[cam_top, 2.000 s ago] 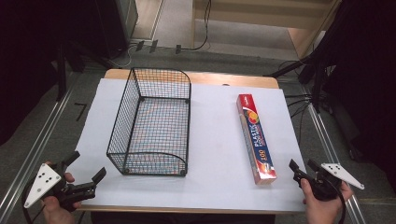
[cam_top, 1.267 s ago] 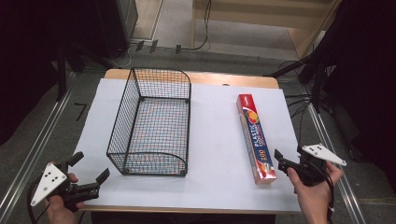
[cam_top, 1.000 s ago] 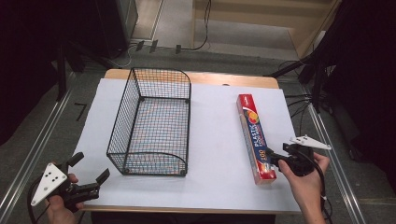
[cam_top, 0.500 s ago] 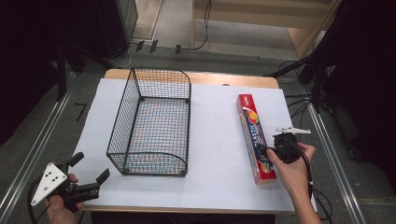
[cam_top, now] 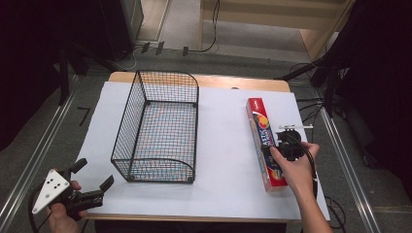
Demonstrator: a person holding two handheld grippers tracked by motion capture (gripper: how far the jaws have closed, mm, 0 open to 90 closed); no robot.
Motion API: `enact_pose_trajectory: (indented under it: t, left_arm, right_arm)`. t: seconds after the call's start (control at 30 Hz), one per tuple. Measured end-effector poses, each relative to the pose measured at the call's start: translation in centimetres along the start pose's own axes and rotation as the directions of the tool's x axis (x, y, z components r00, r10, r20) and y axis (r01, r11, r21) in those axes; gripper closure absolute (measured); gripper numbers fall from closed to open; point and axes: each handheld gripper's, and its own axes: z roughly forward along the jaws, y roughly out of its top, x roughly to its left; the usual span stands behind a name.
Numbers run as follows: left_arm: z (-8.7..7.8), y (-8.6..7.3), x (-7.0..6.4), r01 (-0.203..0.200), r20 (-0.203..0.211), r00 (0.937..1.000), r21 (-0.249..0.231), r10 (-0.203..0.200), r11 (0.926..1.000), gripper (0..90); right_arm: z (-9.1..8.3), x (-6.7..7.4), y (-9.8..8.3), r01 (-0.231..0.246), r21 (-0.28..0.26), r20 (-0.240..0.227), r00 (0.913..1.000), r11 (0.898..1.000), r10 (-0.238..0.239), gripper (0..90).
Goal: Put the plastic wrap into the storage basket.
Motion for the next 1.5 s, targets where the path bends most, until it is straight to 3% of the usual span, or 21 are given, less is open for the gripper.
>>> enact_pose_trajectory:
  t: [0.1, 0.63, 0.87, 1.23, 1.3, 1.43, 1.5]
  left_arm:
    - [0.0, 0.0, 0.0, -0.001, 0.000, 1.0000, -0.001, 0.001, 1.0000, 0.0]
    - [0.0, 0.0, 0.0, 0.000, 0.001, 1.0000, -0.004, 0.000, 1.0000, 0.0]
    - [0.0, 0.1, 0.0, 0.000, 0.002, 1.0000, -0.007, 0.000, 1.0000, 0.0]
    - [-0.1, 0.1, 0.0, 0.000, 0.001, 1.0000, -0.007, 0.000, 1.0000, 0.0]
    - [-0.1, 0.1, 0.0, -0.004, 0.003, 1.0000, -0.007, 0.004, 1.0000, 0.0]
    - [0.0, 0.1, -0.1, -0.006, 0.004, 1.0000, -0.001, 0.006, 1.0000, 0.0]
    - [0.0, 0.1, -0.1, -0.006, 0.005, 1.0000, -0.001, 0.006, 1.0000, 0.0]
  right_arm:
    - [0.6, 0.4, 0.4, 0.020, 0.026, 0.017, 0.9996, 0.999, -0.021, 31.3]
    - [3.0, 1.1, 2.8, -0.052, 0.114, 0.076, 0.9962, 0.992, 0.043, 33.8]
    - [4.0, 1.1, 4.0, -0.100, 0.160, 0.101, 0.9912, 0.982, 0.085, 35.8]
    - [5.3, 2.0, 4.6, -0.088, 0.208, 0.183, 0.9819, 0.974, 0.050, 36.0]
    - [5.6, 2.5, 4.6, -0.079, 0.221, 0.224, 0.9741, 0.972, 0.028, 35.7]
    - [5.8, 2.3, 4.8, -0.102, 0.233, 0.218, 0.9747, 0.967, 0.050, 37.2]
    - [5.7, 2.1, 5.0, -0.101, 0.243, 0.195, 0.9792, 0.965, 0.054, 39.4]
